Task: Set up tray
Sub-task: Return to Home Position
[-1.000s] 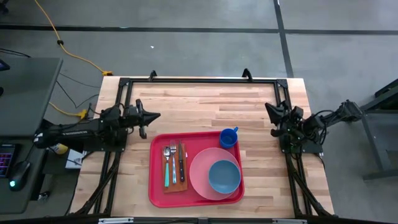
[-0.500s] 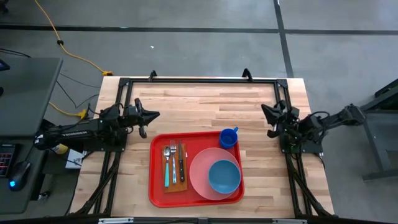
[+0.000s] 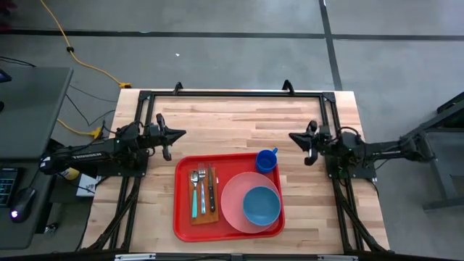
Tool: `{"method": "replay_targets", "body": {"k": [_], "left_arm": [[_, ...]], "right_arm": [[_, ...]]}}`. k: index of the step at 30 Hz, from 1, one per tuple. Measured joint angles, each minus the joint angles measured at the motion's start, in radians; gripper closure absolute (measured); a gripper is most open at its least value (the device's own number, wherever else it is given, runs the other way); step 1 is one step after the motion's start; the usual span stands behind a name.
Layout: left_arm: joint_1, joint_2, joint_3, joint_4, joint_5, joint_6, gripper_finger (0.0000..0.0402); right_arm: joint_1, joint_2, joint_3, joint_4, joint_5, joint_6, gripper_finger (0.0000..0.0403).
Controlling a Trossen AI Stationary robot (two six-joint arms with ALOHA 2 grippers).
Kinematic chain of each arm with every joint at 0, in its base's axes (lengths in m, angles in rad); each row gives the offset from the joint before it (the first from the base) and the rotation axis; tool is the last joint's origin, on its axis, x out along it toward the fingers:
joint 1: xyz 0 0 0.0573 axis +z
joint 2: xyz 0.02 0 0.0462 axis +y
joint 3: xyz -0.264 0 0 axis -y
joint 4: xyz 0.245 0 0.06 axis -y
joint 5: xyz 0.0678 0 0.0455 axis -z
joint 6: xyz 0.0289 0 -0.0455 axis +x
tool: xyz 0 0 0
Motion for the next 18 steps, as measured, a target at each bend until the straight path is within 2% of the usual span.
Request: {"method": "replay_targets", "body": {"k": [3, 8, 12, 18], "left_arm": [[0.0, 0.0, 0.0, -0.004, 0.0, 0.03, 0.0368], [0.0, 0.0, 0.0, -0.005, 0.006, 0.099, 0.0351], [0.0, 0.001, 0.0, 0.002, 0.051, 0.21, 0.0337], [0.0, 0.001, 0.001, 0.087, 0.156, 0.306, 0.0326]], "right_arm": [[-0.028, 0.0, 0.0, -0.044, -0.056, 0.018, 0.0403], [-0.037, 0.0, 0.0, -0.057, -0.162, -0.15, 0.0403], [-0.037, 0.0, 0.0, -0.035, -0.162, -0.182, 0.0403], [-0.037, -0.007, 0.0, 0.112, -0.202, -0.245, 0.0403]]}}
